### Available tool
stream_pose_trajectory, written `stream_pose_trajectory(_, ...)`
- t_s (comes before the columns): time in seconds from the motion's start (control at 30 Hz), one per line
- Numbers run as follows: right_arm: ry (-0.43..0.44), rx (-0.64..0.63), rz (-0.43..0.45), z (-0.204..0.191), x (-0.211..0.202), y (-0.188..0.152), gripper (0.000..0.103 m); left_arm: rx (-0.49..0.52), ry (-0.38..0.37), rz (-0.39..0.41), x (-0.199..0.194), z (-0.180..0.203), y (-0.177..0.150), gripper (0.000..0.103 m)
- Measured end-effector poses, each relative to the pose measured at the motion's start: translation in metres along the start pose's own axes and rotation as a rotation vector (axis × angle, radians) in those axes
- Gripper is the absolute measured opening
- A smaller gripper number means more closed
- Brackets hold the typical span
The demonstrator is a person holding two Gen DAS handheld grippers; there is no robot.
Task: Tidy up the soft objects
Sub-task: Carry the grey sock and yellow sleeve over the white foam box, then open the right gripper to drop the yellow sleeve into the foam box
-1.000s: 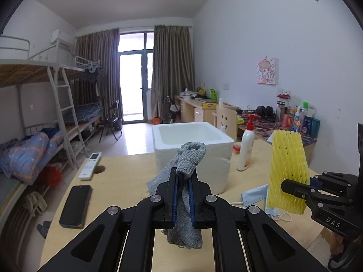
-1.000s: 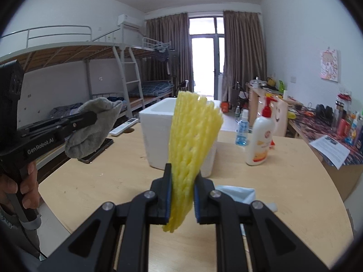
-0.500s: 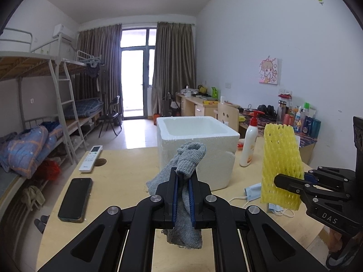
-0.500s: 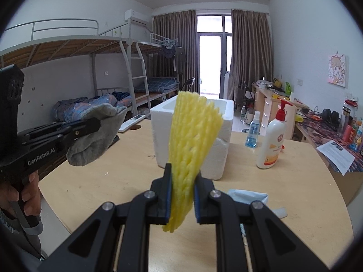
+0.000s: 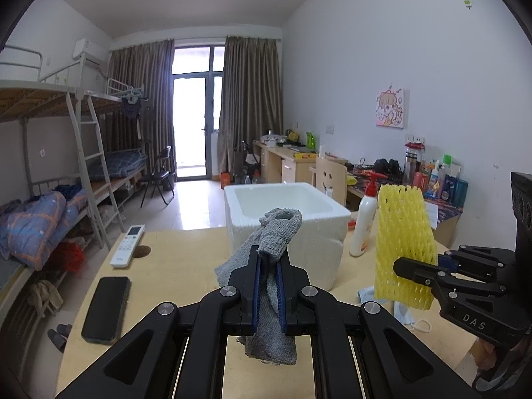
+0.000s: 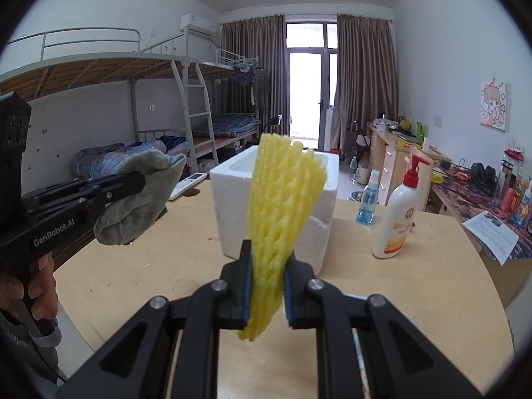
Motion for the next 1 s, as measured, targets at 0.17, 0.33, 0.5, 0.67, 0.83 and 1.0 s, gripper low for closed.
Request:
stream_pose_trajectory(0.17,0.0,0.003,0.005,0.005,0.003,0.011,0.019,0.004,-0.012,0.006,0.008,0.002,0.015,0.009)
stream_pose_trajectory(0.33,-0.002,-0.002,0.008,0.009,0.009,0.024,0.019,0.011,-0.01,0.014,0.016,0.004,0.03,0.009)
stream_pose_trajectory(0.5,0.001,-0.002,0.024,0.013,0.014,0.041,0.019,0.018,-0.01,0.013,0.027,0.006,0.042,0.009)
stream_pose_trajectory(0.67,0.0,-0.005,0.034,0.018,0.022,0.054,0.019,0.015,-0.011,0.01,0.04,0.004,0.058,0.009)
stream_pose_trajectory(0.83,-0.01,-0.014,0.028,0.024,0.034,0.063,0.019,0.028,-0.017,0.014,0.05,0.007,0.066,0.009)
stream_pose_trajectory(1.0,-0.013,-0.023,0.024,0.029,0.048,0.069,0.019,0.031,-0.018,0.018,0.06,0.01,0.072,0.009)
Point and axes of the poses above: each gripper's, at about its wrist camera, not at the fingertips, and x roughly the way its jaws point, z to its right, y to its top, the point moved 10 cm from there along x, roughly the way its jaws point, and after that the axes turned 4 degrees about y, right-handed, at the moved point
